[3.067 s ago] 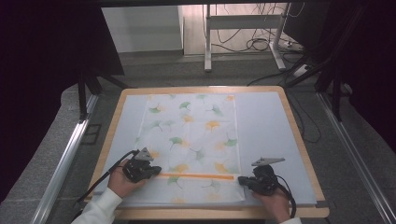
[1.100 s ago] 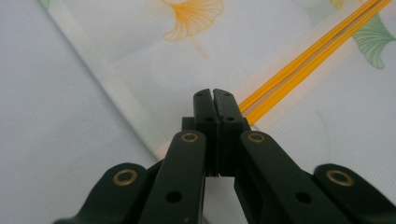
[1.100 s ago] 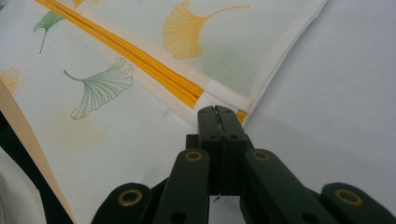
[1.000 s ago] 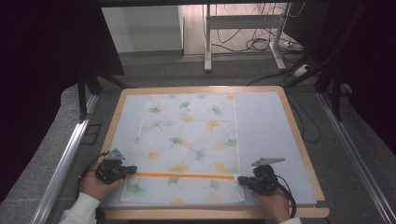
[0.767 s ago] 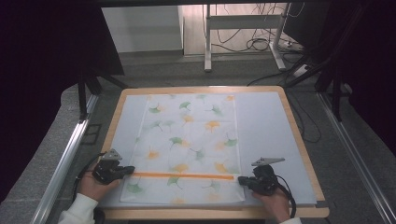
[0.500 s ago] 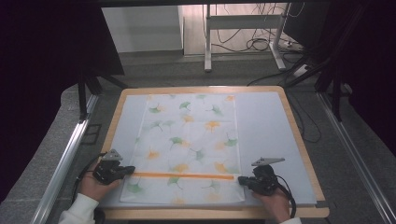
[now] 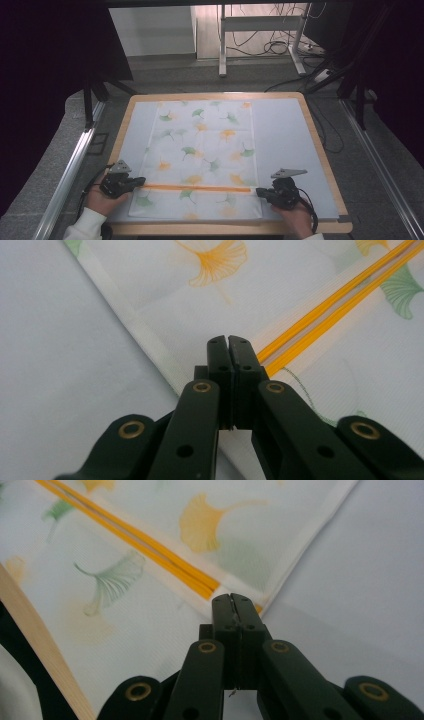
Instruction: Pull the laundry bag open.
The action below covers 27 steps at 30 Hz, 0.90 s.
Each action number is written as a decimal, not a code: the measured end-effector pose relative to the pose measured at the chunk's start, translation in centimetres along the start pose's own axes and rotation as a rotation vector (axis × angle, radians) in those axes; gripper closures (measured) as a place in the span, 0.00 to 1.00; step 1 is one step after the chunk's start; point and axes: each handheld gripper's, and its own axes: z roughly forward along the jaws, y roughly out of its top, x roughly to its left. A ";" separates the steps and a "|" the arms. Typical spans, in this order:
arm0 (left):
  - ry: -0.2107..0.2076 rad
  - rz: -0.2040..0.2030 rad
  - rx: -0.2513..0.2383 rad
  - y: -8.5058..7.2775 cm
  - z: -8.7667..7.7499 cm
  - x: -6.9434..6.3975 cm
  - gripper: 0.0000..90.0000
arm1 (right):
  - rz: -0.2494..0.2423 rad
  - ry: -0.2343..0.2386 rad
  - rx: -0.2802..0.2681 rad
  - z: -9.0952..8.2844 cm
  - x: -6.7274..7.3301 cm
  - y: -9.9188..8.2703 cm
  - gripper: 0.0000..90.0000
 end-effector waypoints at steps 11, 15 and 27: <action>0.016 -0.004 -0.115 1.0 -0.3 -0.4 0.56 | -0.019 -0.046 -0.170 -1.7 -0.7 0.6 0.66; 0.028 0.002 -0.149 2.2 0.5 -0.3 0.42 | 0.000 -0.104 -0.205 -1.8 -1.9 0.8 0.59; 0.080 0.037 -0.159 3.1 1.6 0.2 0.35 | 0.041 -0.192 -0.229 -2.3 -4.0 0.3 0.50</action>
